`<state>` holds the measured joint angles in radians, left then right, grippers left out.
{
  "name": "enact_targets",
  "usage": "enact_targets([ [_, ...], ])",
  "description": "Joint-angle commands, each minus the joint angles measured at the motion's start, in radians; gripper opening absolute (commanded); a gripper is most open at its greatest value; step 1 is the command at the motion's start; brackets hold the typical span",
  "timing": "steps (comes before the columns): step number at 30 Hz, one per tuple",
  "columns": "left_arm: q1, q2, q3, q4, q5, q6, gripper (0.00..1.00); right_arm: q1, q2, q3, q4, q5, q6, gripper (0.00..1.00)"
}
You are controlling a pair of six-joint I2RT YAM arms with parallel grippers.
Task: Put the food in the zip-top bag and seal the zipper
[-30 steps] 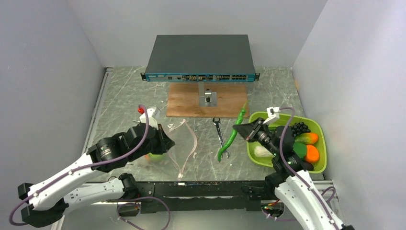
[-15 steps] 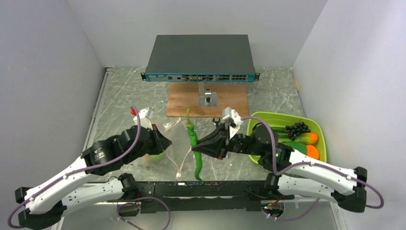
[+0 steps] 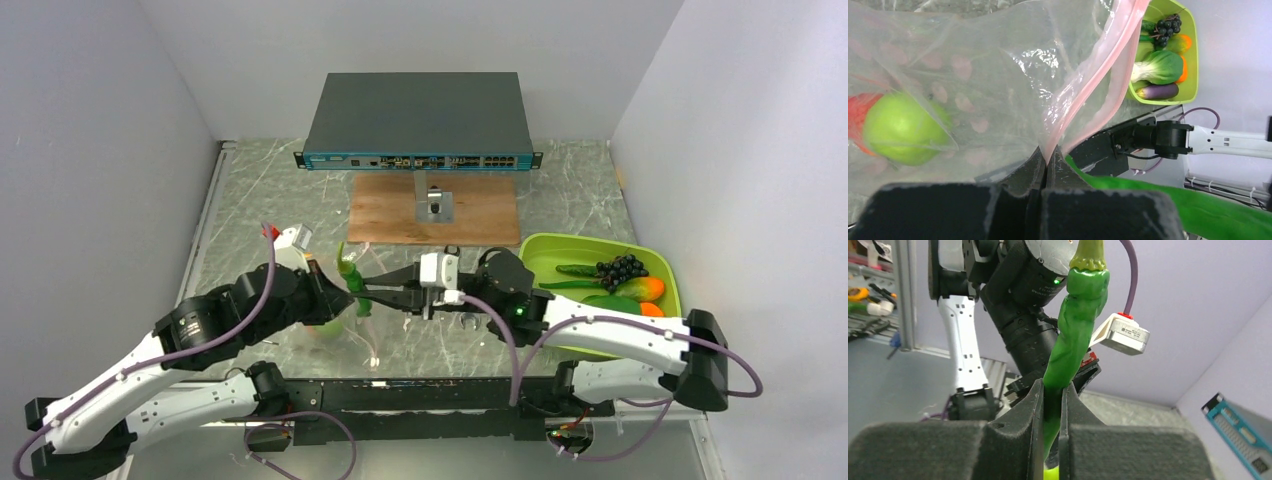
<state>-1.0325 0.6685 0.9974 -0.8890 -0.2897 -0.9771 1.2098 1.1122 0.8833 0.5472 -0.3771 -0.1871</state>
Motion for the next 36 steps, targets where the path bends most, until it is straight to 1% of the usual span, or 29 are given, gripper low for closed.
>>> enact_targets([
  [1, -0.001, -0.02, 0.058, 0.004, 0.027, 0.018, 0.0, -0.018, 0.083, -0.007, 0.294, -0.062, -0.189, 0.0],
  [3, -0.001, -0.027, 0.06, -0.005, 0.029, 0.017, 0.0, -0.035, 0.097, -0.002, 0.341, -0.073, -0.162, 0.0],
  [9, -0.001, -0.05, 0.055, -0.026, 0.006, 0.008, 0.0, -0.073, 0.099, 0.064, 0.328, -0.101, -0.069, 0.0],
  [14, -0.001, -0.047, 0.068, -0.054, -0.02, 0.003, 0.0, -0.076, 0.065, 0.066, 0.32, -0.134, 0.008, 0.0],
  [17, -0.001, -0.053, 0.067, -0.047, -0.019, 0.005, 0.0, -0.076, 0.057, 0.067, 0.285, -0.16, -0.029, 0.0],
  [20, -0.002, -0.054, 0.077, -0.032, -0.004, 0.016, 0.0, -0.077, 0.086, 0.048, 0.309, -0.126, -0.07, 0.0],
  [23, -0.001, -0.038, 0.097, -0.048, 0.004, 0.025, 0.0, -0.086, 0.109, 0.058, 0.367, -0.136, -0.038, 0.0],
  [26, -0.001, -0.032, 0.112, -0.057, 0.007, 0.026, 0.0, -0.087, 0.139, 0.104, 0.351, -0.15, -0.044, 0.0],
  [29, -0.002, -0.034, 0.114, -0.055, 0.008, 0.027, 0.0, -0.095, 0.18, 0.117, 0.398, -0.143, -0.028, 0.0],
  [34, -0.001, -0.035, 0.116, -0.075, -0.007, 0.022, 0.0, -0.098, 0.175, 0.129, 0.46, -0.16, 0.036, 0.0],
  [36, -0.001, -0.036, 0.119, -0.076, -0.007, 0.017, 0.0, -0.098, 0.172, 0.148, 0.418, -0.177, 0.019, 0.0],
])
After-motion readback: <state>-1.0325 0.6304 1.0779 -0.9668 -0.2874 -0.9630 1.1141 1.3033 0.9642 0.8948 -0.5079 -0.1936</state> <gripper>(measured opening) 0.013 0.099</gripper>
